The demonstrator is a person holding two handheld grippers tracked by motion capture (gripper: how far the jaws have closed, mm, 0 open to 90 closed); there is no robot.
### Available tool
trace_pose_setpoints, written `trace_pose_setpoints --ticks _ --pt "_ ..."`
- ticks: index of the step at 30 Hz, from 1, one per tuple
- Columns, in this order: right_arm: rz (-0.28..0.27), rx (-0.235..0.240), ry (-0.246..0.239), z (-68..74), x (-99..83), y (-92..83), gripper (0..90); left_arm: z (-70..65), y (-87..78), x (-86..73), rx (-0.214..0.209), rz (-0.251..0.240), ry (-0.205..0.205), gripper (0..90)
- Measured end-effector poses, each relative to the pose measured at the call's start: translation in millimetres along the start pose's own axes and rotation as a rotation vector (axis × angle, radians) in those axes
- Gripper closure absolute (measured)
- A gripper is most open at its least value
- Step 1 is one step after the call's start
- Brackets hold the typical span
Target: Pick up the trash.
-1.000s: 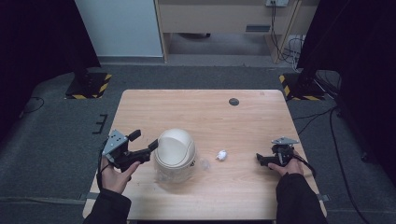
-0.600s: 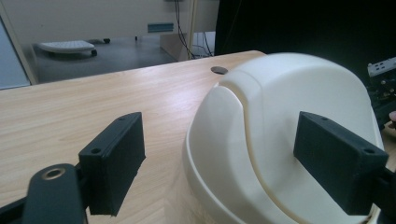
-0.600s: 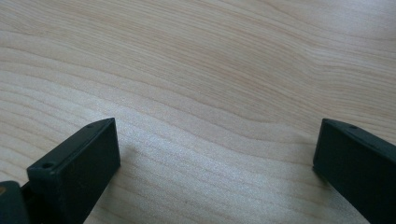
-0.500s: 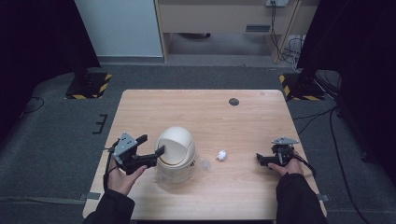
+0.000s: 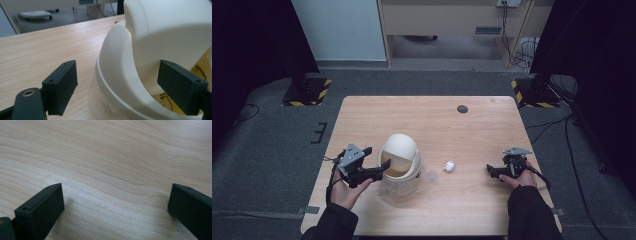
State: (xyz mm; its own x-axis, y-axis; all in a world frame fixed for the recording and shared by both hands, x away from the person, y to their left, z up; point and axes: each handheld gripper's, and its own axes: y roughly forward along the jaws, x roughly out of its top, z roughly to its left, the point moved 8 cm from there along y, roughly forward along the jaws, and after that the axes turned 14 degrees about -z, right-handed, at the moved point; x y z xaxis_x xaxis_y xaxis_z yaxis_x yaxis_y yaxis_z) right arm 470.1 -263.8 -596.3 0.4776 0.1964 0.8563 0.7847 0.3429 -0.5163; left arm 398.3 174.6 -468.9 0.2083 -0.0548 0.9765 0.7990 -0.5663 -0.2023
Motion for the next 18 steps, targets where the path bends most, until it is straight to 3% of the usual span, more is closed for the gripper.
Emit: trace_pose_setpoints --ticks 12,18 --pt "0.0 0.001 -0.001 0.0 0.1 0.1 0.7 0.2 9.1 -5.2 0.035 0.012 -0.001 16.8" --pt "-0.001 0.001 -0.003 -0.1 0.1 0.2 0.8 -1.1 6.8 -3.0 0.029 -0.001 -0.003 17.0"
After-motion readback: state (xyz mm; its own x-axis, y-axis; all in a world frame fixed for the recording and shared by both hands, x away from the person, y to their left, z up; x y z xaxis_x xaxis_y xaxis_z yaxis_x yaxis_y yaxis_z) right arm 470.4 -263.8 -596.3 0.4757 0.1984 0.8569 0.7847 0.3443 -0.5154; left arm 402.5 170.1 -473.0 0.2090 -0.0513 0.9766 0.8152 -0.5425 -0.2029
